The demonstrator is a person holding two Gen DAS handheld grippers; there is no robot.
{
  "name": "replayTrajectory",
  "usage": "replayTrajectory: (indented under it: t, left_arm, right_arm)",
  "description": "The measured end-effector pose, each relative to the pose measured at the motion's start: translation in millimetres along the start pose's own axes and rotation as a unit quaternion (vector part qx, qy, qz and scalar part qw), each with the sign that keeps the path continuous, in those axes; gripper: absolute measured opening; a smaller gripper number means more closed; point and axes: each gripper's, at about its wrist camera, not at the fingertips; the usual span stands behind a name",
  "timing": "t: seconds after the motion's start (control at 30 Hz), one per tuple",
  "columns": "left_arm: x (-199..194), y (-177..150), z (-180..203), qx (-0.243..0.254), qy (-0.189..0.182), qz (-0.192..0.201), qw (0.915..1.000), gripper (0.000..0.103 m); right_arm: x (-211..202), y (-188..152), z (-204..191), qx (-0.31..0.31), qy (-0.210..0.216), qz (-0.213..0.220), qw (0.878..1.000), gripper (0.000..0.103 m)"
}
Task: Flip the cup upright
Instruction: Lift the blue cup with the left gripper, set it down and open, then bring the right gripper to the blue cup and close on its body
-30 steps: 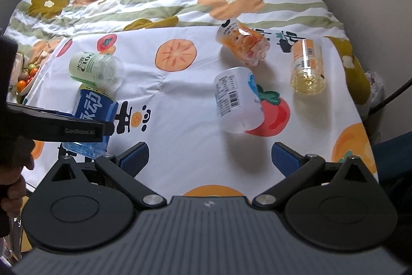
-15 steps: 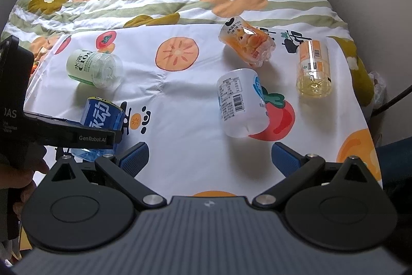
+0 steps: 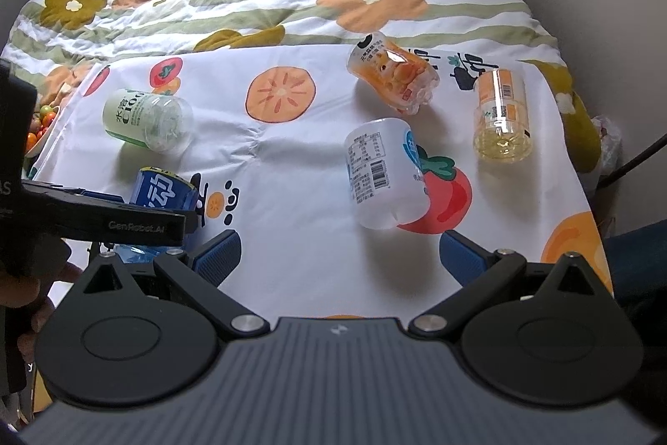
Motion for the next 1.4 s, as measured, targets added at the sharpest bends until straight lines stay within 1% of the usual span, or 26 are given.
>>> replayTrajectory:
  t: [0.13,0.27,0.43,0.53,0.73,0.83,0.9,1.03,1.13,1.3,1.4]
  left_arm:
    - [-14,-1,1,-0.001,-0.006,0.012,0.9999,0.092]
    - [-37,-7,2,-0.005,-0.016,0.033,0.9993,0.094]
    - [-71,-22,4,-0.019,-0.036,0.061,0.9973,0.094]
    - [-89,-34,7,-0.022,-0.047,0.076,0.9958,0.094]
    - [-114,-64,13,-0.011,-0.062,0.09,0.9939,0.094]
    - [-123,-83,11,-0.001,-0.061,0.093,0.9937,0.094]
    - [-126,-95,7,-0.003,-0.06,0.091,0.994,0.094]
    - [-129,-118,-7,-0.028,-0.069,0.089,0.9932,0.094]
    - [-131,-131,-18,-0.046,-0.065,0.089,0.9929,0.094]
    - [-130,-146,-36,-0.072,-0.056,0.084,0.9923,0.094]
    - [-128,-151,-44,-0.084,-0.058,0.08,0.9916,0.094]
  right_arm:
    - [-9,4,1,0.007,0.0,0.01,1.0,0.103]
    - [-20,10,2,0.013,0.002,0.021,1.0,0.103]
    - [-29,16,-3,0.011,0.008,0.029,0.999,0.103]
    - [-30,19,-8,0.01,0.022,0.024,0.999,0.103]
    - [-19,24,-25,0.007,0.061,-0.003,0.998,0.103]
    - [-9,27,-38,0.006,0.087,-0.023,0.996,0.103]
    - [-1,28,-48,0.003,0.102,-0.036,0.994,0.103]
    - [19,29,-69,0.006,0.134,-0.069,0.989,0.103]
    - [35,31,-86,0.014,0.148,-0.09,0.985,0.103]
    - [65,34,-108,0.032,0.151,-0.12,0.981,0.103]
    - [80,35,-115,0.047,0.156,-0.139,0.977,0.103]
Point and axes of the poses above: each gripper's, at about its wrist camera, not at the fingertips, and x roughly the way its jaws point, z to its right, y to its top, and after that the axes turned 12 degrees about -y, right-handed
